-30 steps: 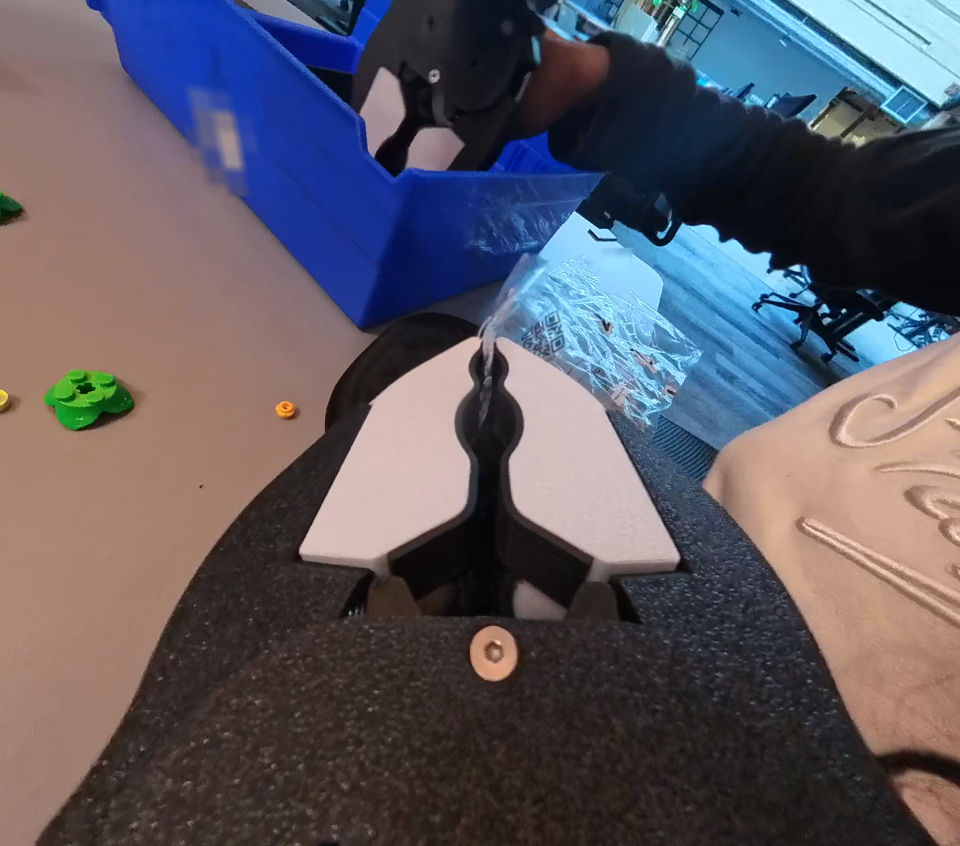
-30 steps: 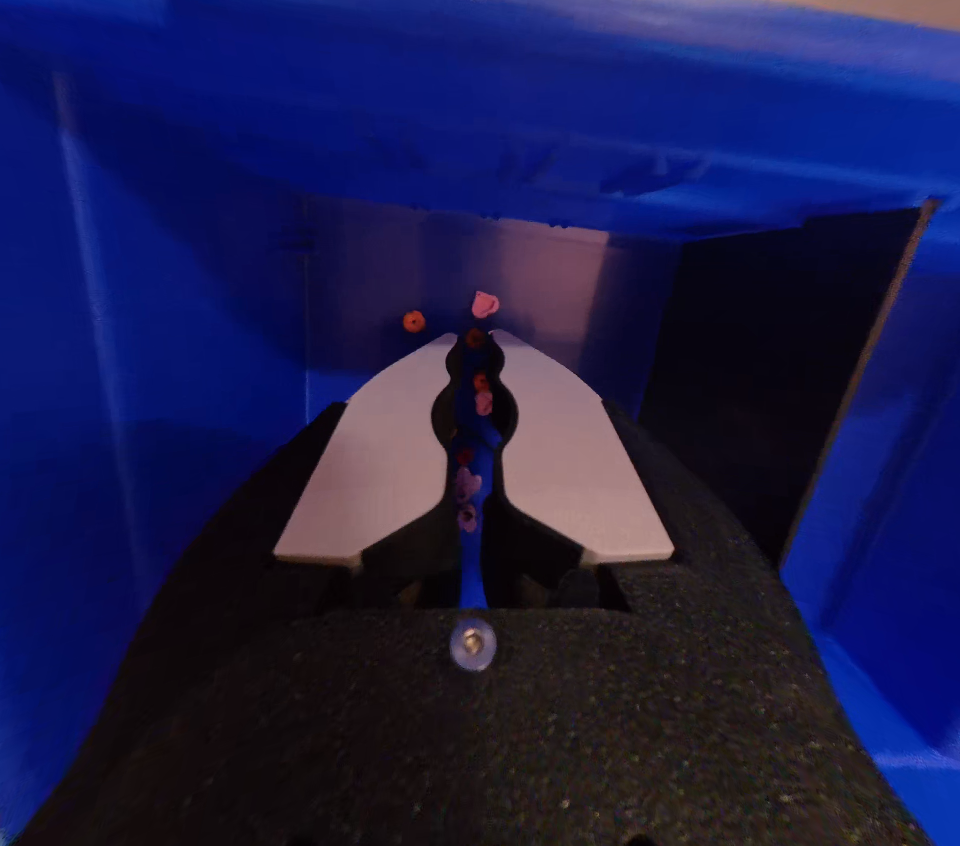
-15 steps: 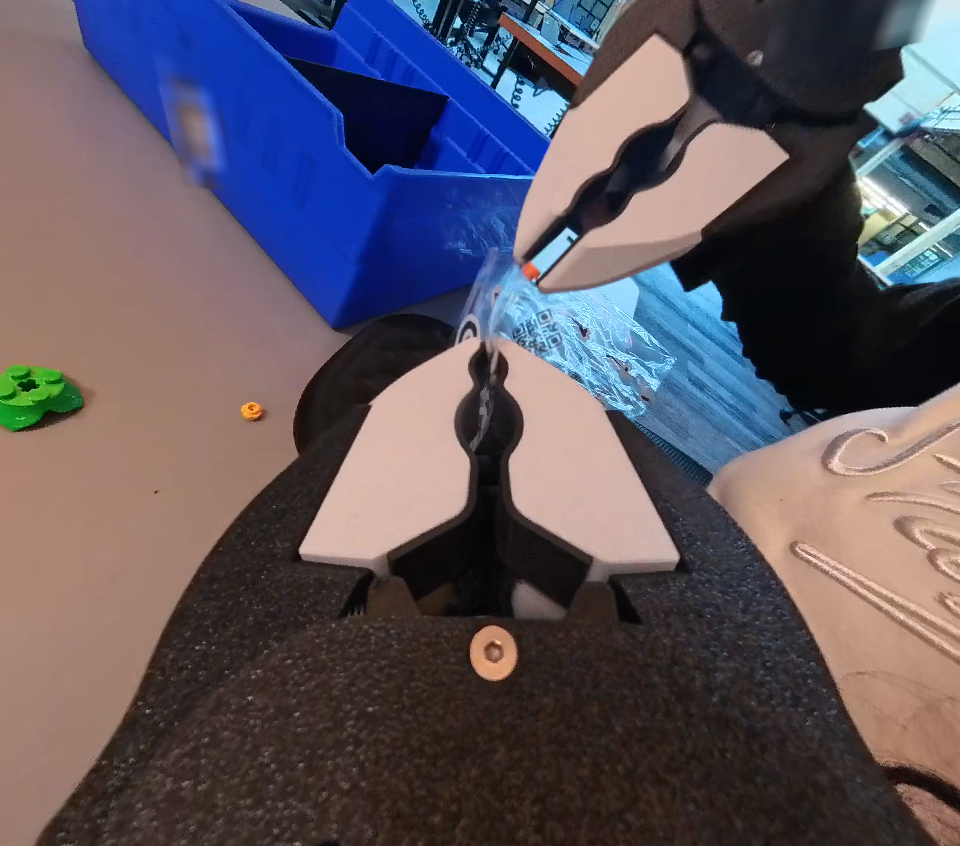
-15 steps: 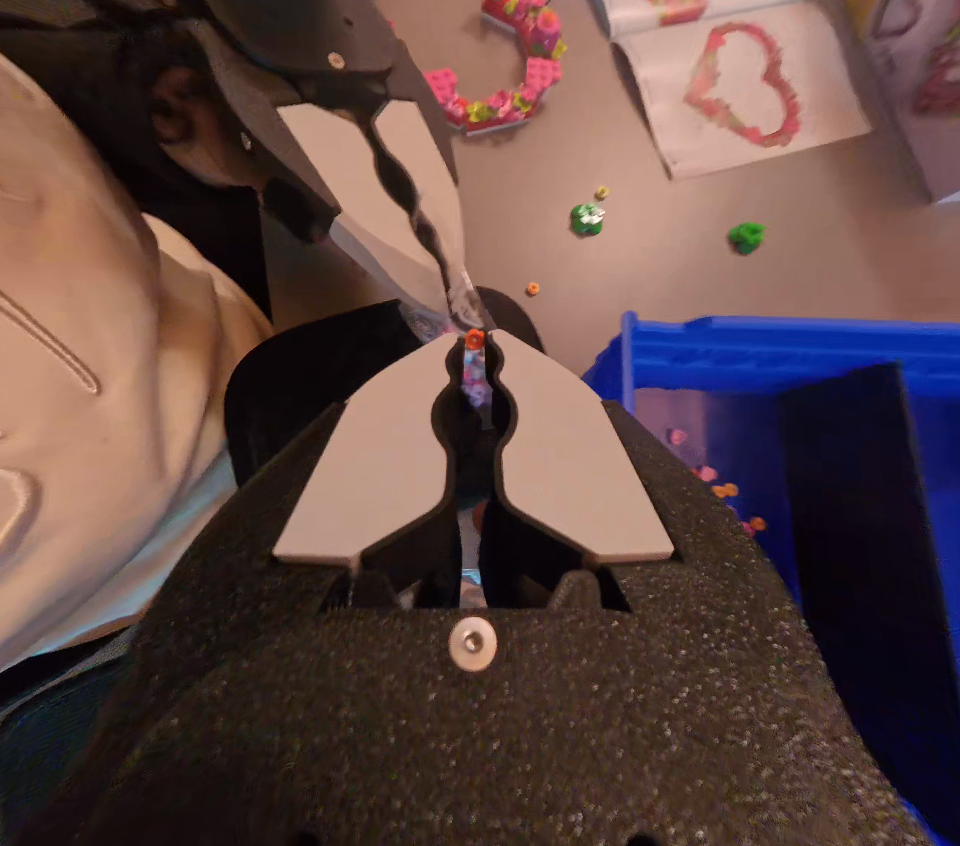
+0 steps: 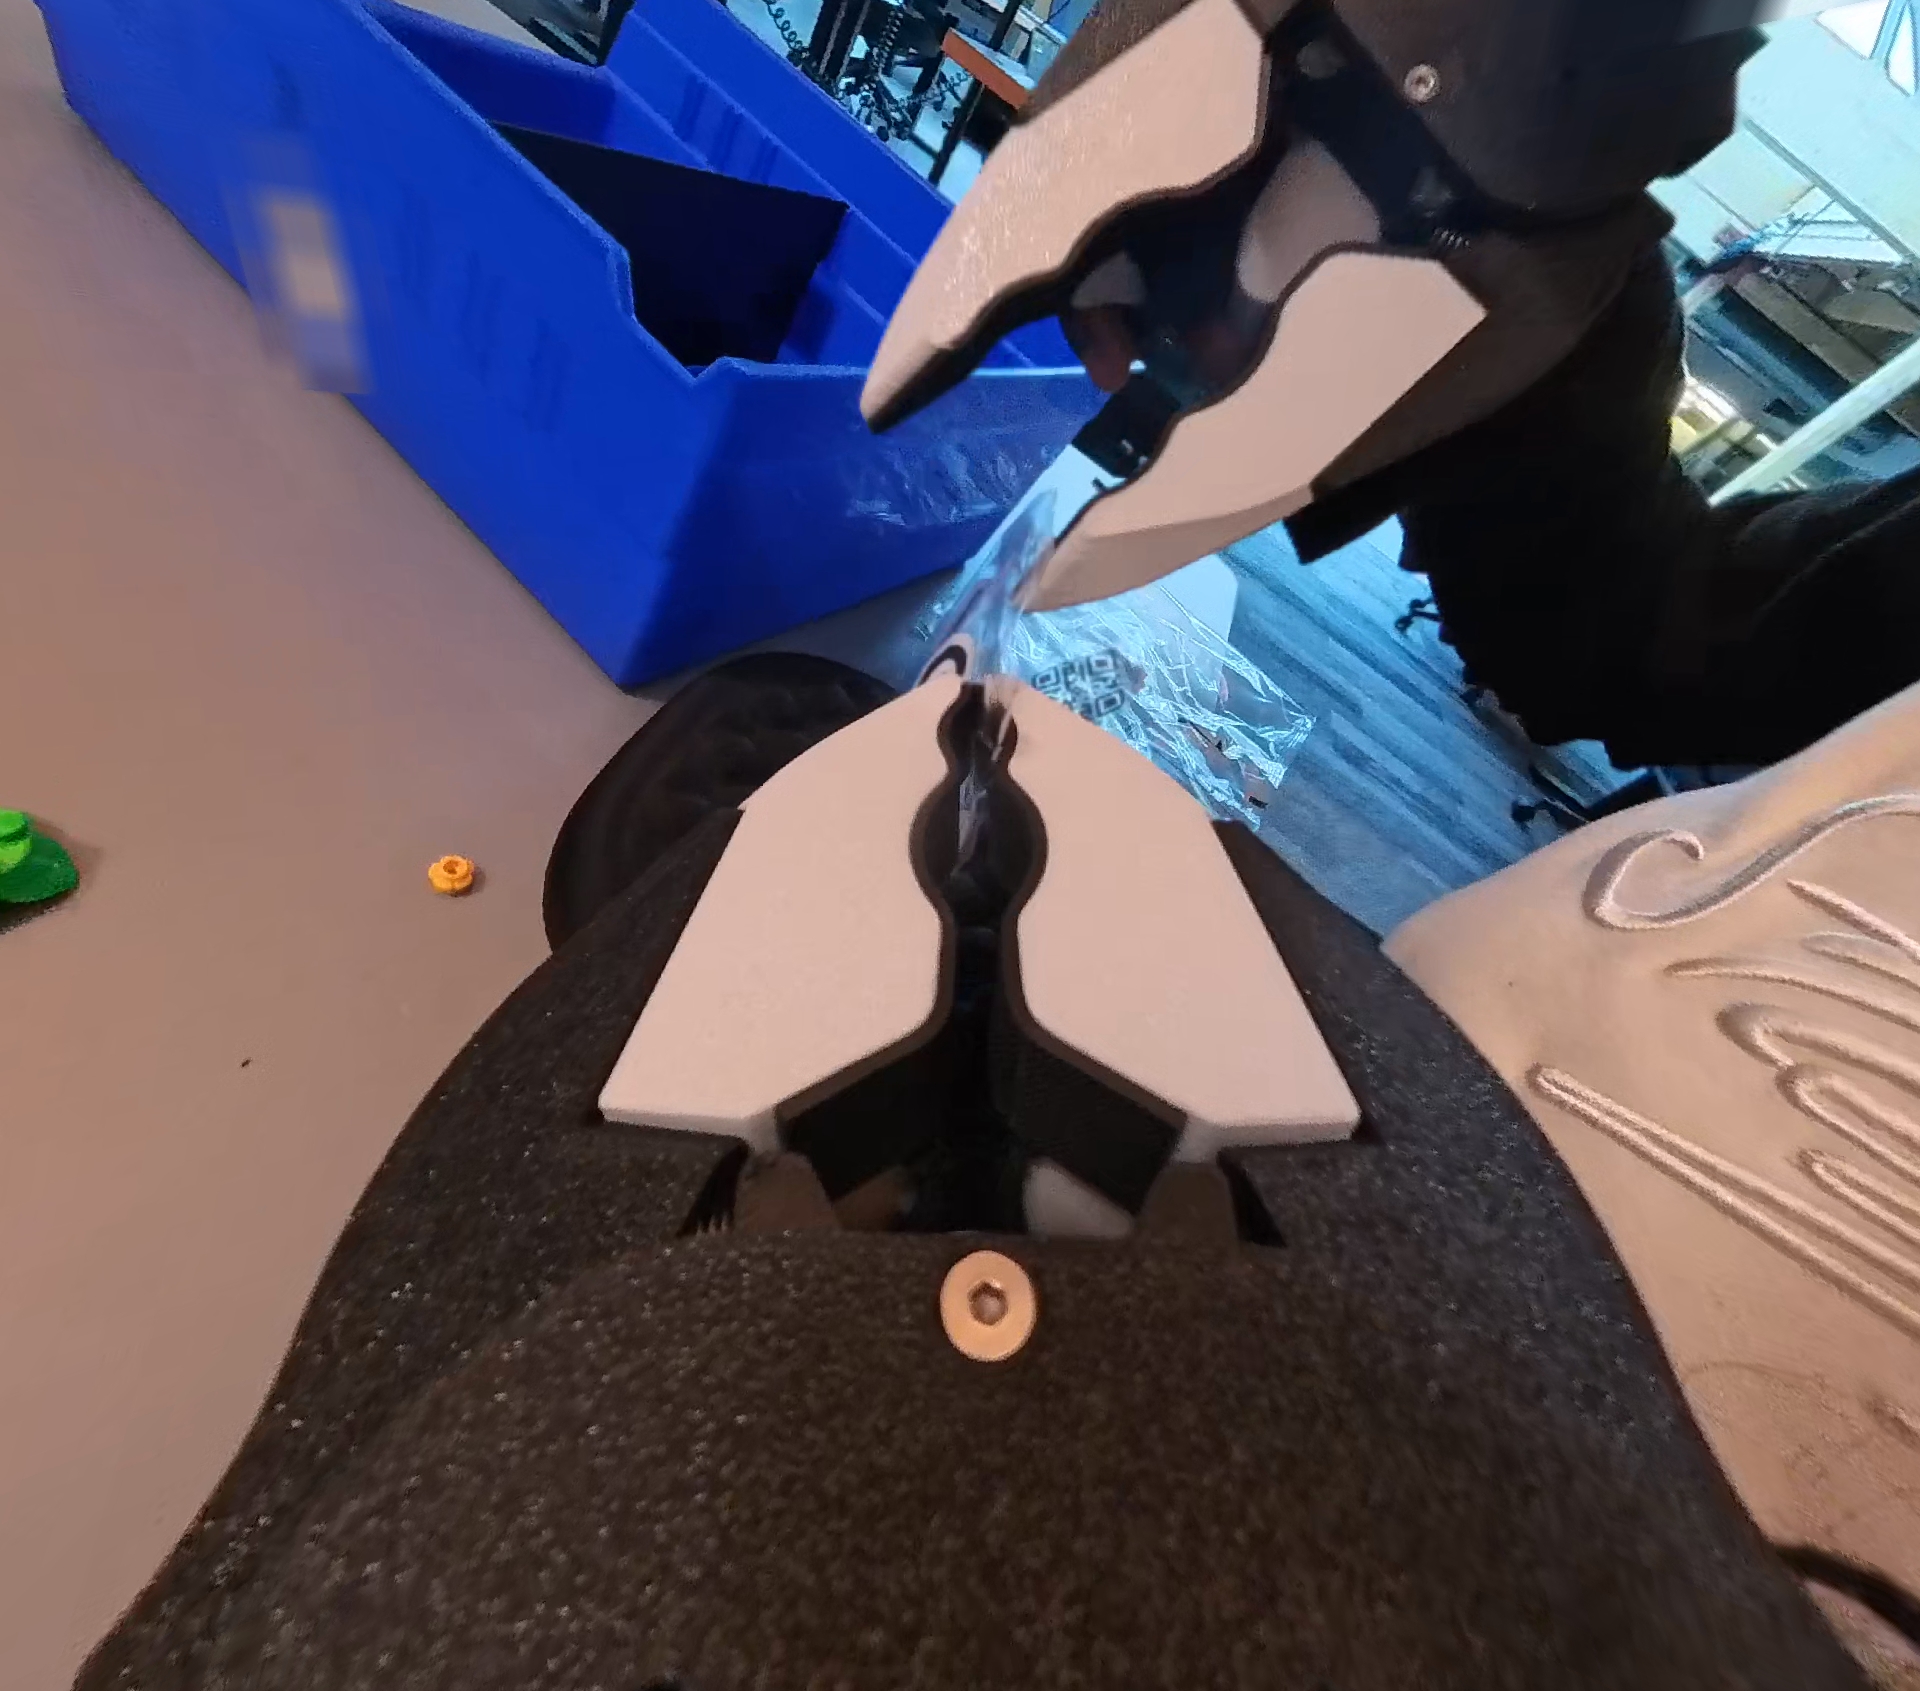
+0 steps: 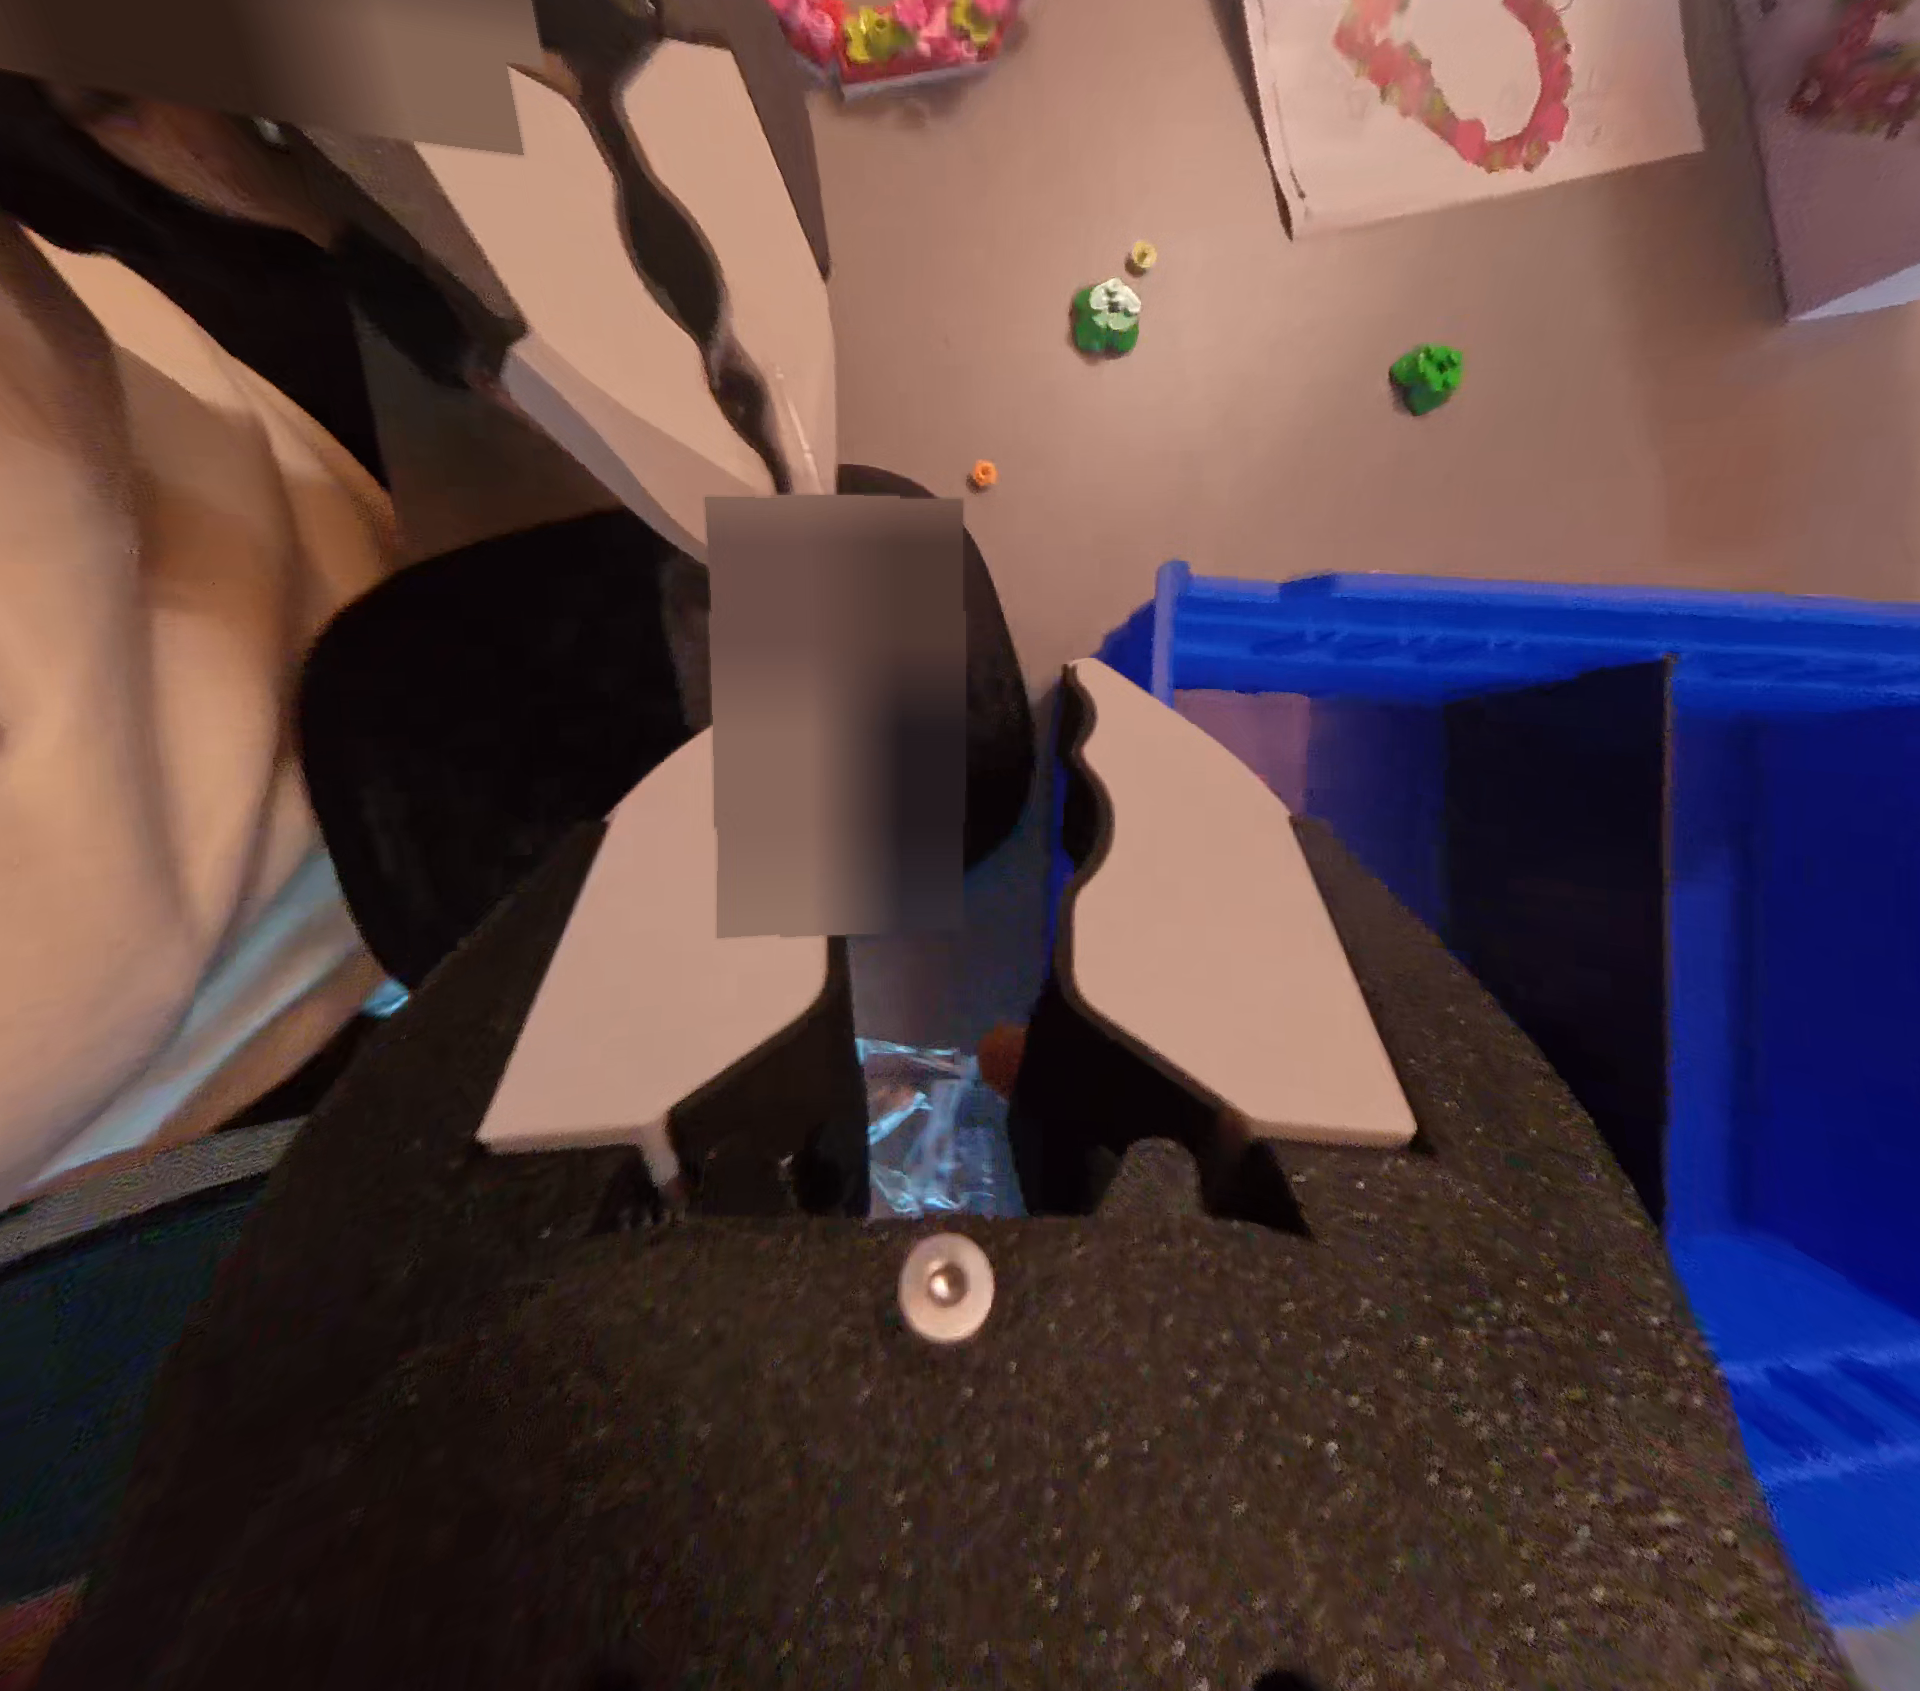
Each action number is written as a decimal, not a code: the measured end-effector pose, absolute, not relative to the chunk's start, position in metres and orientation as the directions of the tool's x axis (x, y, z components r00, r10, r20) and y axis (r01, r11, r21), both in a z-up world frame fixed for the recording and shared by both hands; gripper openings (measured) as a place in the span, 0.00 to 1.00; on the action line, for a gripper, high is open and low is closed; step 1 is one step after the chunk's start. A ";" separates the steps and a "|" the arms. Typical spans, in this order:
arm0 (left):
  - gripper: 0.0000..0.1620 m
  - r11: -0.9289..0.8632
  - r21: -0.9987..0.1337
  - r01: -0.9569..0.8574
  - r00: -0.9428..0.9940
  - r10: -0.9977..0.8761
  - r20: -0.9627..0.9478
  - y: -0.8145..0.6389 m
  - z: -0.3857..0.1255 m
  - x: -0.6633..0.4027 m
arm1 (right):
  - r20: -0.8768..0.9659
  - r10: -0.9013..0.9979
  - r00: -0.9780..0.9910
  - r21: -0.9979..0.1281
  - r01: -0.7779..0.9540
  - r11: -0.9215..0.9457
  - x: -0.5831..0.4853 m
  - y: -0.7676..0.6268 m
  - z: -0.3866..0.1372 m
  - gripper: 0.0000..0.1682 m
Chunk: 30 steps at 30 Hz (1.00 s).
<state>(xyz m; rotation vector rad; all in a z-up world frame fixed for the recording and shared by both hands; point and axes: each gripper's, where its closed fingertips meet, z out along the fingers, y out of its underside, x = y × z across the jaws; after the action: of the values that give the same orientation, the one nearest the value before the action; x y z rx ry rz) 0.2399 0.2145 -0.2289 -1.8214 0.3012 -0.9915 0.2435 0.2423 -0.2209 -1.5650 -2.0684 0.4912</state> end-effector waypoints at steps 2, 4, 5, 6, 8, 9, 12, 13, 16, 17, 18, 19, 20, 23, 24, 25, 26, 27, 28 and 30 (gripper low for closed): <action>0.00 -0.467 -0.858 0.217 0.640 -0.596 0.486 0.214 -0.230 0.238 | 0.199 0.953 -0.229 -0.562 0.770 0.302 0.243 0.247 -0.216 0.24; 0.00 -0.469 -0.854 0.223 0.639 -0.591 0.492 0.214 -0.231 0.235 | 0.208 0.946 -0.247 -0.579 0.749 0.323 0.245 0.255 -0.202 0.19; 0.00 -0.470 -0.854 0.225 0.636 -0.593 0.494 0.214 -0.231 0.234 | 0.213 0.945 -0.247 -0.585 0.743 0.326 0.248 0.265 -0.195 0.15; 0.00 -0.468 -0.855 0.225 0.634 -0.596 0.493 0.213 -0.231 0.234 | 0.200 0.947 -0.252 -0.576 0.751 0.321 0.252 0.277 -0.192 0.14; 0.00 -0.469 -0.856 0.216 0.629 -0.604 0.489 0.211 -0.232 0.235 | 0.145 0.945 -0.294 -0.502 0.801 0.326 0.262 0.300 -0.205 0.13; 0.00 -0.469 -0.858 0.210 0.630 -0.606 0.486 0.211 -0.232 0.236 | 0.160 0.943 -0.293 -0.461 0.822 0.334 0.262 0.315 -0.216 0.13; 0.00 -0.461 -0.865 0.197 0.636 -0.611 0.470 0.210 -0.231 0.236 | 0.130 0.924 -0.360 -0.326 0.864 0.383 0.262 0.336 -0.257 0.12; 0.00 -0.459 -0.866 0.195 0.639 -0.610 0.468 0.211 -0.231 0.236 | 0.129 0.915 -0.382 -0.273 0.873 0.403 0.263 0.340 -0.270 0.12; 0.00 -0.454 -0.867 0.205 0.642 -0.606 0.469 0.213 -0.229 0.234 | 0.144 0.908 -0.395 -0.224 0.880 0.418 0.255 0.349 -0.293 0.12; 0.00 -0.454 -0.866 0.208 0.641 -0.606 0.472 0.214 -0.229 0.234 | 0.141 0.912 -0.385 -0.237 0.881 0.409 0.250 0.351 -0.296 0.12; 0.00 -0.455 -0.866 0.210 0.640 -0.605 0.473 0.215 -0.228 0.234 | 0.135 0.917 -0.376 -0.242 0.884 0.399 0.247 0.352 -0.299 0.11; 0.00 -0.454 -0.866 0.210 0.639 -0.606 0.473 0.216 -0.228 0.234 | 0.124 0.918 -0.376 -0.234 0.888 0.396 0.247 0.353 -0.301 0.11; 0.00 -0.453 -0.867 0.209 0.639 -0.608 0.472 0.216 -0.228 0.234 | 0.118 0.918 -0.378 -0.221 0.892 0.395 0.247 0.354 -0.304 0.11; 0.00 -0.452 -0.867 0.207 0.633 -0.615 0.471 0.218 -0.227 0.236 | 0.101 0.918 -0.383 -0.204 0.895 0.396 0.248 0.355 -0.311 0.11; 0.00 -0.452 -0.868 0.205 0.631 -0.617 0.470 0.218 -0.227 0.236 | 0.092 0.918 -0.385 -0.202 0.896 0.396 0.249 0.354 -0.313 0.11; 0.00 -0.450 -0.870 0.202 0.630 -0.620 0.467 0.218 -0.227 0.237 | 0.087 0.918 -0.388 -0.207 0.894 0.397 0.249 0.353 -0.314 0.10; 0.00 -0.447 -0.872 0.197 0.630 -0.624 0.463 0.218 -0.227 0.238 | 0.092 0.919 -0.384 -0.214 0.894 0.394 0.247 0.354 -0.314 0.10; 0.00 -0.445 -0.875 0.193 0.630 -0.627 0.458 0.217 -0.227 0.238 | 0.088 0.920 -0.382 -0.215 0.894 0.392 0.247 0.353 -0.314 0.09; 0.00 -0.444 -0.876 0.189 0.632 -0.628 0.455 0.217 -0.227 0.239 | 0.079 0.922 -0.378 -0.219 0.896 0.386 0.247 0.353 -0.314 0.08; 0.00 -0.441 -0.878 0.185 0.639 -0.625 0.448 0.217 -0.228 0.238 | 0.060 0.927 -0.370 -0.227 0.899 0.374 0.247 0.351 -0.315 0.06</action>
<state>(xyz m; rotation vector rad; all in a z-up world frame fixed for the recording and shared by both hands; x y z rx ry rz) 0.2380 0.2174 -0.2276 -1.8059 0.3536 -0.9603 0.2471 0.3512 -0.3147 -1.6486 -2.4520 0.2317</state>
